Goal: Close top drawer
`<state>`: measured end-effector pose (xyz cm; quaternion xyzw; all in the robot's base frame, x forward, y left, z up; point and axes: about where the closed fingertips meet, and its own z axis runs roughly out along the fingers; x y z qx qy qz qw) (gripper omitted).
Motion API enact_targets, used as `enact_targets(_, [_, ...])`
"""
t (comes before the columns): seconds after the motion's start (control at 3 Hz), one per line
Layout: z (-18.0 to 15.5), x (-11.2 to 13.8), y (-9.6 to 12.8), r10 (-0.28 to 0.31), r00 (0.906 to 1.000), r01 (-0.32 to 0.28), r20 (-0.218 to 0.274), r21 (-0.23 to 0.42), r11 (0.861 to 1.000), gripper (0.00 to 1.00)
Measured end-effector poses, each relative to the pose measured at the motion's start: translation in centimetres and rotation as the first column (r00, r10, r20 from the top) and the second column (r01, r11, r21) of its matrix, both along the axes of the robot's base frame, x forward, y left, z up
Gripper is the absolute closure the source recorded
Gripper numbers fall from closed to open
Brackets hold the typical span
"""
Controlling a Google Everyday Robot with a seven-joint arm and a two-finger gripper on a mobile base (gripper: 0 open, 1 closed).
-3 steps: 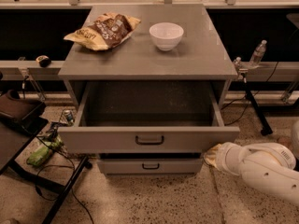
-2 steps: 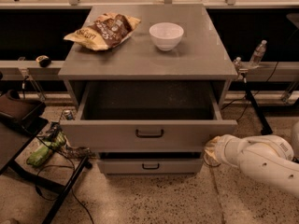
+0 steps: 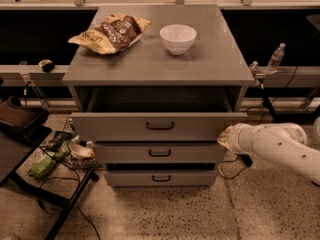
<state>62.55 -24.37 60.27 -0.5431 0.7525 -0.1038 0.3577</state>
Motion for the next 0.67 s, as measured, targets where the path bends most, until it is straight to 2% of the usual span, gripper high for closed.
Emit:
enact_targets(0.33, [0.1, 3.6, -0.8, 0.019, 0.9998, -0.019, 0.008, 0.017, 1.000, 1.00])
enact_targets(0.67, [-1.6, 5.2, -1.0, 0.045, 0.9988, -0.044, -0.020, 0.039, 0.998, 1.00])
